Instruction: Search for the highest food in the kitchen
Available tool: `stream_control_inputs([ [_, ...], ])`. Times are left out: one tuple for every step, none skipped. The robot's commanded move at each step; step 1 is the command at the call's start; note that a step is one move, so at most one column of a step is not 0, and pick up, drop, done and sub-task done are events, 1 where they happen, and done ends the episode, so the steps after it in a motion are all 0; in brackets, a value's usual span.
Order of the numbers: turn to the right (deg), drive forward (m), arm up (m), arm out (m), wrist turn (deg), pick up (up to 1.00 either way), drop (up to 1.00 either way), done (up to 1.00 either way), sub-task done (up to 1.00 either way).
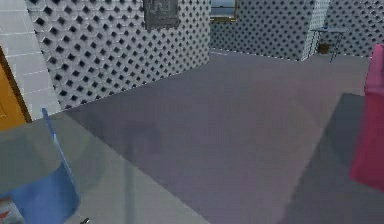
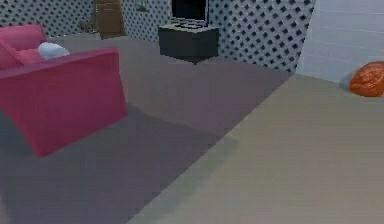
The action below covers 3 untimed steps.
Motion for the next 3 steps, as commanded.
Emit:
stream_control_inputs([
  [-45.0,0.00,0.00,0.00,0.0,0.00,0.00,0.00,0.00],
  [45.0,0.00,0.00,0.00,0.0,0.00,0.00,0.00,0.00],
  [3.0,0.00,0.00,0.00,0.0,0.00,0.00,0.00,0.00],
])
